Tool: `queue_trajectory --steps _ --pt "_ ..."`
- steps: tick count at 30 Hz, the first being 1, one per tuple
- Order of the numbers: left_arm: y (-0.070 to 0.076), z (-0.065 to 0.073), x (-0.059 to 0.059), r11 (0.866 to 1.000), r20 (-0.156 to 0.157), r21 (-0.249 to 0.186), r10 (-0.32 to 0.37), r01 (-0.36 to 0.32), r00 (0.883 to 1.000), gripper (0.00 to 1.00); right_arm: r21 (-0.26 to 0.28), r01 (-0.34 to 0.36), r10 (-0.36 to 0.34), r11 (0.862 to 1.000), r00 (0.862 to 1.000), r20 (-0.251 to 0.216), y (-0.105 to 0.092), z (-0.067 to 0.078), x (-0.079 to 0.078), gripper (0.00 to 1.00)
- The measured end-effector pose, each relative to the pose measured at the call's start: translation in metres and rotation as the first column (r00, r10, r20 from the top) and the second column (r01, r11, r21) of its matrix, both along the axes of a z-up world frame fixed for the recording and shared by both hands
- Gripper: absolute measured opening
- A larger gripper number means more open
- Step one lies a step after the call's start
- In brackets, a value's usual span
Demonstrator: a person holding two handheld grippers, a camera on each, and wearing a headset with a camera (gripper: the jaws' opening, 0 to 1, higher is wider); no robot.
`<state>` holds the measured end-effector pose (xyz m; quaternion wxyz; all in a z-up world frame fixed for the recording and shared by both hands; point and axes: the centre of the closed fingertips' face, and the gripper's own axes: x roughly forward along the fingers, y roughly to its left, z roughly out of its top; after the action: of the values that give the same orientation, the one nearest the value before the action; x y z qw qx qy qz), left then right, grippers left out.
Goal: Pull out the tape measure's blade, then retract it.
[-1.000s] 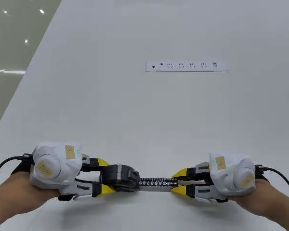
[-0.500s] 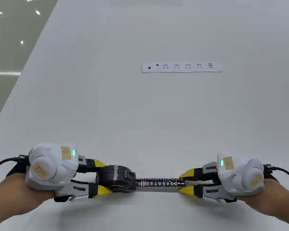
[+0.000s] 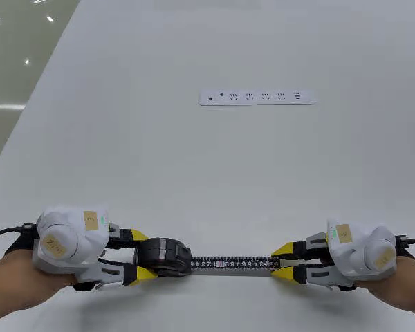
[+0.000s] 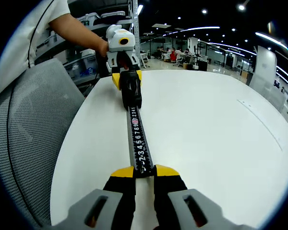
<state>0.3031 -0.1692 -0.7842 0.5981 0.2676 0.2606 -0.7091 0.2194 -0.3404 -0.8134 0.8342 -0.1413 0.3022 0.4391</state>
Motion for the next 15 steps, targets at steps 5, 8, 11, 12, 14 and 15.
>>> queue_trajectory --steps 5,8,11,12,14,15 --pt "0.000 0.000 0.000 1.000 0.002 0.004 -0.002 0.002 1.000 0.28 -0.011 0.001 -0.001 1.000 1.000 -0.003 -0.007 0.002 -0.004 0.11" --pt "0.001 0.000 0.000 1.000 0.002 0.007 0.000 0.000 1.000 0.28 -0.018 0.008 -0.008 1.000 1.000 -0.012 -0.013 0.002 -0.006 0.11" --pt "0.001 0.000 0.000 1.000 -0.001 0.007 0.002 -0.002 1.000 0.28 -0.022 0.009 -0.010 1.000 1.000 -0.014 -0.018 0.003 -0.008 0.11" --pt "0.001 0.000 0.001 1.000 -0.001 0.007 0.002 -0.002 1.000 0.28 -0.024 0.010 -0.010 1.000 1.000 -0.015 -0.019 0.003 -0.009 0.11" --pt "0.001 0.000 0.001 1.000 -0.001 0.007 0.002 -0.002 1.000 0.28 -0.028 0.013 -0.014 1.000 1.000 -0.018 -0.023 0.003 -0.010 0.11" --pt "0.001 0.000 0.001 1.000 -0.001 0.008 0.002 -0.002 1.000 0.28 -0.030 0.014 -0.015 0.999 1.000 -0.018 -0.025 0.003 -0.011 0.11"
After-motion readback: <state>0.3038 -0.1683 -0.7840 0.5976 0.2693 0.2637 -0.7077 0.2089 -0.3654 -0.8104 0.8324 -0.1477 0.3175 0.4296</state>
